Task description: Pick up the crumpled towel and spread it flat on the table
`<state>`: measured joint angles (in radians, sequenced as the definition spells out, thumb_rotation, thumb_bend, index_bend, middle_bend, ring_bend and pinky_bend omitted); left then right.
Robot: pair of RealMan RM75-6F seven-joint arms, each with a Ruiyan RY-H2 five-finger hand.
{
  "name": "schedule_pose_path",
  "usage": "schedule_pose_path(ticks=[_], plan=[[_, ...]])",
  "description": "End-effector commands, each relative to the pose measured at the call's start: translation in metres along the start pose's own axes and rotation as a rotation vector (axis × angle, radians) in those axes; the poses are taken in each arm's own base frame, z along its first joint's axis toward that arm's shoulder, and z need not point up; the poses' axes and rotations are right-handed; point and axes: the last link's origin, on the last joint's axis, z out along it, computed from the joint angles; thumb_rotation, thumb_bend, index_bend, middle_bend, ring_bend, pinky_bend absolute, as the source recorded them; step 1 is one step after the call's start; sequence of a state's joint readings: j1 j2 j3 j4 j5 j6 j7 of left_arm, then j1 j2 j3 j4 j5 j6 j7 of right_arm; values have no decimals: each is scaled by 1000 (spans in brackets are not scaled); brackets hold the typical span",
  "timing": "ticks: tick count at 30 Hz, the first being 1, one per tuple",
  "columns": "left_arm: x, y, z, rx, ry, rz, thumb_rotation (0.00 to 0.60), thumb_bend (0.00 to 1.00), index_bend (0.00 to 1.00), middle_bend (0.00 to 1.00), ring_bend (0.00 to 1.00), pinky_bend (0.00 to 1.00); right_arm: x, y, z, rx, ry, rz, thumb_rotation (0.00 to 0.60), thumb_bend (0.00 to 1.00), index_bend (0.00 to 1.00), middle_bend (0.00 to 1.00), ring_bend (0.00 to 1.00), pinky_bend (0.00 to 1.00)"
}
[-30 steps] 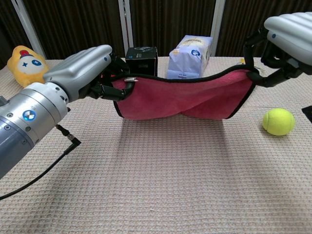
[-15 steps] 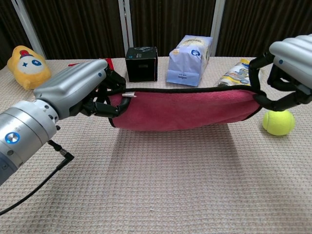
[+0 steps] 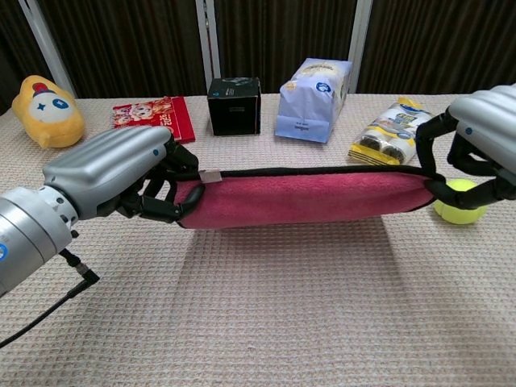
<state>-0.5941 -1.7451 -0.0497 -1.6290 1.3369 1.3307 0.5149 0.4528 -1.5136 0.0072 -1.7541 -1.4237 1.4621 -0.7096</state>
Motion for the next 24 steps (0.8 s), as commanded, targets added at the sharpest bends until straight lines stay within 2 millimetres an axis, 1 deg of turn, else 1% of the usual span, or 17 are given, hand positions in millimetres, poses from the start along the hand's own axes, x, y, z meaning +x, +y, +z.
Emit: schedule_pose_path(ticks=[1, 7, 15, 21, 24], plan=[[-1, -2, 0, -8, -12, 8, 600, 478, 656, 674, 709, 798, -1, -2, -1, -1, -2, -8, 600, 624, 716, 1000, 1000, 947], [-5, -3, -4, -32, -47, 14, 600, 457, 639, 668, 709, 798, -4, -7, -3, -3, -17, -23, 600, 624, 716, 1000, 1000, 947], [-12, -3, -10, -51, -88, 11, 600, 454, 624, 657, 701, 798, -10, -11, -8, 0, -38, -43, 600, 624, 716, 1000, 1000, 947], [-14, -1, -14, -63, -100, 11, 600, 421, 576, 650, 696, 798, -12, -11, -11, -10, -51, -58, 600, 624, 716, 1000, 1000, 947], [-14, 0, -15, -65, -104, 9, 600, 411, 532, 648, 694, 798, -12, -10, -13, -11, -54, -62, 600, 624, 706, 1000, 1000, 947]])
